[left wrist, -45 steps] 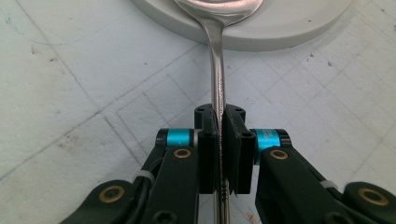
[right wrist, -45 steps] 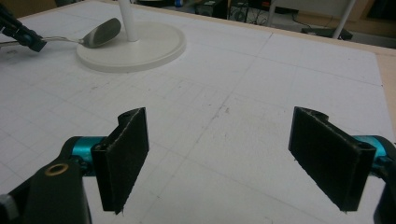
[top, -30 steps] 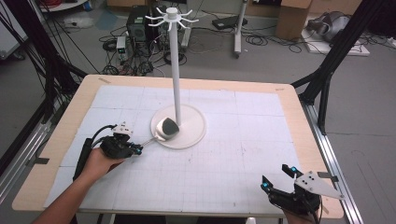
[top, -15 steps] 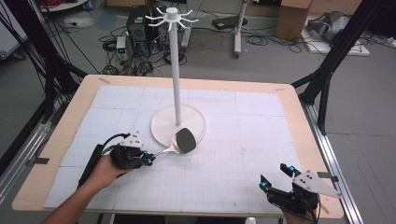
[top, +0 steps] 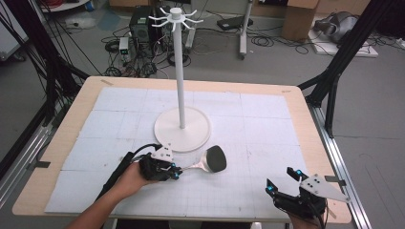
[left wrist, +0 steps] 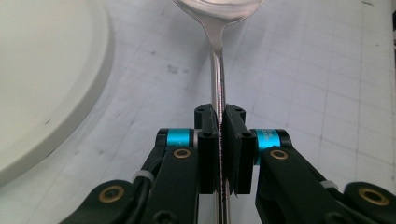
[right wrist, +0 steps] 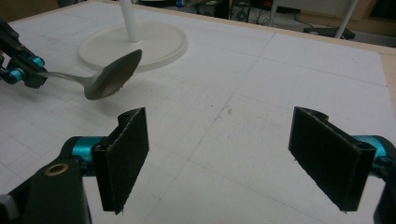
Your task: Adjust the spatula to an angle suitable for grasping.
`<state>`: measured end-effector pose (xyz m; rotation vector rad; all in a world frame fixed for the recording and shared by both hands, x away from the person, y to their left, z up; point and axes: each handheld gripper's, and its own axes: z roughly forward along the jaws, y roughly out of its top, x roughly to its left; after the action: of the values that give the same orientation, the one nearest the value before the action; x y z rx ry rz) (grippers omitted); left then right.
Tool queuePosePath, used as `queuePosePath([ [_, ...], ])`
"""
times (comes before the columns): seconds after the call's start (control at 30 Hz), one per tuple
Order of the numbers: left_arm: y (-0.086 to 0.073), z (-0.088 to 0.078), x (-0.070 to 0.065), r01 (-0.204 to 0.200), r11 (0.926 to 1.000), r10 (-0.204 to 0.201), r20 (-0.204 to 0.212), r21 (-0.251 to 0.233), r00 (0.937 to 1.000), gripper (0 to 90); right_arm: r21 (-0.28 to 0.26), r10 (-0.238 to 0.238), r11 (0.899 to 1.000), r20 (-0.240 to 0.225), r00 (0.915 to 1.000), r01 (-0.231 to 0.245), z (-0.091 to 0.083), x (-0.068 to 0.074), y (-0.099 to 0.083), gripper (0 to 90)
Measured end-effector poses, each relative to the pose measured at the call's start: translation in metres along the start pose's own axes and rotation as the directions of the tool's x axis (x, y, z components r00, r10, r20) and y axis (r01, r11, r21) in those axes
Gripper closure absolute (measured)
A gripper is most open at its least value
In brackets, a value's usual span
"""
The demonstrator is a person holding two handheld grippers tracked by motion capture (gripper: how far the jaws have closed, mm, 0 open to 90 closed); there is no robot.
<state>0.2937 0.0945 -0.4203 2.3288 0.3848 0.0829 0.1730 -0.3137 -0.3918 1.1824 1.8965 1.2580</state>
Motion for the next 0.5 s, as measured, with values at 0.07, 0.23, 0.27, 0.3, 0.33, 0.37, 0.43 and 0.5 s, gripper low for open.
queuePosePath([
  [0.07,0.005,0.005,-0.002,-0.014,0.9999,0.014,0.007,0.006,0.9999,83.9,-0.002,0.002,1.0,0.001,1.0,-0.002,0.0,0.0,0.0,18.7],
  [0.23,0.012,0.016,-0.009,-0.048,0.9988,0.047,0.035,0.009,0.9983,83.9,-0.001,0.006,1.0,0.004,1.0,-0.006,-0.002,-0.001,-0.001,18.7],
  [0.27,0.013,0.018,-0.009,-0.058,0.9983,0.058,0.04,0.008,0.9975,83.9,-0.001,0.004,1.0,0.004,1.0,-0.004,-0.002,-0.001,-0.001,18.7],
  [0.3,0.014,0.02,-0.01,-0.06,0.9982,0.059,0.045,0.009,0.9972,83.9,-0.001,0.006,1.0,0.006,1.0,-0.006,-0.002,-0.001,-0.001,18.7],
  [0.33,0.015,0.022,-0.011,-0.064,0.9979,0.063,0.046,0.013,0.9969,83.9,-0.005,0.005,1.0,0.006,1.0,-0.005,-0.002,-0.001,-0.001,18.7],
  [0.37,0.016,0.024,-0.011,-0.064,0.9978,0.063,0.048,0.017,0.9968,83.9,-0.004,0.007,1.0,0.008,0.9999,-0.007,-0.003,-0.001,-0.001,18.7],
  [0.43,0.016,0.026,-0.012,-0.061,0.998,0.06,0.05,0.019,0.997,83.8,-0.003,0.006,1.0,0.008,1.0,-0.006,-0.002,-0.002,-0.001,18.7],
  [0.5,0.016,0.028,-0.011,-0.061,0.9976,0.06,0.05,0.032,0.997,83.7,0.001,0.013,1.0,0.005,0.9999,-0.013,-0.002,-0.001,-0.001,18.7],
])
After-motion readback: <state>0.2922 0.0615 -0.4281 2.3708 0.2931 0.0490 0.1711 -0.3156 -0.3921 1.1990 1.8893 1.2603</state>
